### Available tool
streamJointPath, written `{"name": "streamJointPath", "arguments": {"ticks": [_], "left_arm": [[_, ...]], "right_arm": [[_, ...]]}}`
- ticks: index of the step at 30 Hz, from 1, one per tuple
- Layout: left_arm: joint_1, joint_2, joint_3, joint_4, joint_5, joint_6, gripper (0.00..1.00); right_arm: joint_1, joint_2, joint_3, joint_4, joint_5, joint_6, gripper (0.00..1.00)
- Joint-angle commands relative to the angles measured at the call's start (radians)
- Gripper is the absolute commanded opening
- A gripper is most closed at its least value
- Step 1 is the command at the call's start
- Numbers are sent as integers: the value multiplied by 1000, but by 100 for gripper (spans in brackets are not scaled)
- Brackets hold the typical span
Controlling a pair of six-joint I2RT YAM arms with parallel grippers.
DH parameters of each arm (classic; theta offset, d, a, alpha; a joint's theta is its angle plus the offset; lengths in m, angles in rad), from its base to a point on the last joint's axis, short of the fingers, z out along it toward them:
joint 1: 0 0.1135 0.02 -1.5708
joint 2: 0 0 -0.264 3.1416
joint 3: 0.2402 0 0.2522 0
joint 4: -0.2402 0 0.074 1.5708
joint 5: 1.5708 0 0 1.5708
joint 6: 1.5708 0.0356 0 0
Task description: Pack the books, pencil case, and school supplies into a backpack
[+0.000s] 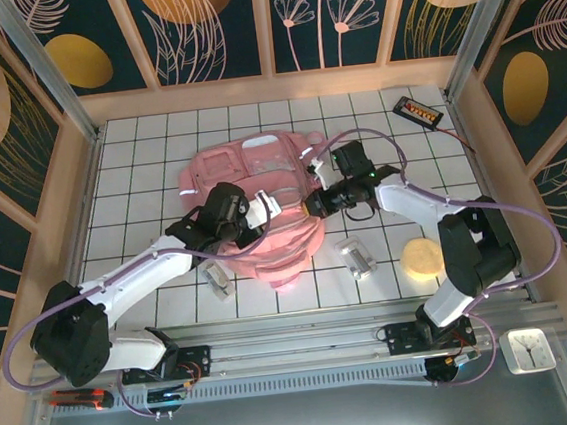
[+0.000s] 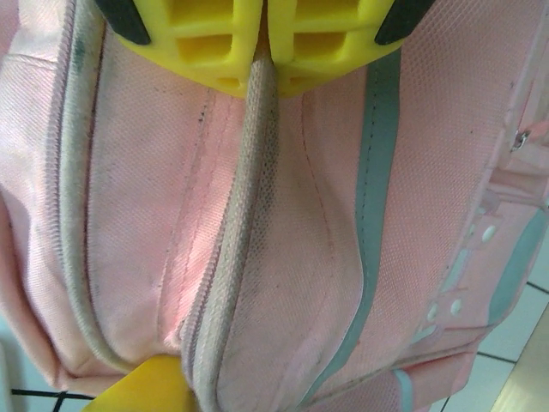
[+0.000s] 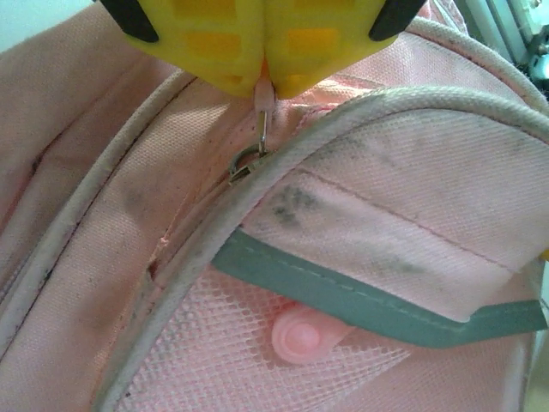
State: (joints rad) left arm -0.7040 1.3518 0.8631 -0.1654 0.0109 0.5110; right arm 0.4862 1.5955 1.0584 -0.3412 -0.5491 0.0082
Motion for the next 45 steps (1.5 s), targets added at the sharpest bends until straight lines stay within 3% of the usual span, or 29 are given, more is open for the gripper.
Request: {"name": "streamJointPath", "arguments": {"ticks": [1, 11, 18, 24, 29, 36, 37, 39, 40, 42, 45], "left_arm": [[-12, 20, 55, 46, -31, -33, 0], [-50, 29, 59, 50, -51, -19, 0], [-51, 28, 46, 83, -65, -41, 0], [-52, 68, 100, 97, -46, -72, 0], [-52, 84, 131, 118, -26, -83, 0], [-52, 86, 134, 194, 41, -162, 0], [-52, 85, 133, 201, 21, -178, 2], [-53, 65, 118, 210, -31, -203, 36], [-52, 49, 115, 210, -47, -203, 47], [-51, 2, 65, 204, -98, -205, 59], [-45, -68, 22, 185, -172, -242, 65]], "right_arm": [[51, 26, 87, -216, 36, -59, 0], [107, 45, 234, -311, -12, 66, 0], [112, 32, 287, -386, -73, 32, 0], [168, 29, 231, -315, -95, 65, 0], [162, 25, 203, -238, 13, 103, 0], [146, 64, 180, -118, -42, 141, 0], [143, 63, 166, -100, -36, 145, 0], [120, 54, 136, -81, -38, 148, 0], [106, 51, 127, -82, -42, 144, 0], [72, 40, 115, -100, -43, 120, 0], [19, 26, 100, -120, -50, 94, 0]]}}
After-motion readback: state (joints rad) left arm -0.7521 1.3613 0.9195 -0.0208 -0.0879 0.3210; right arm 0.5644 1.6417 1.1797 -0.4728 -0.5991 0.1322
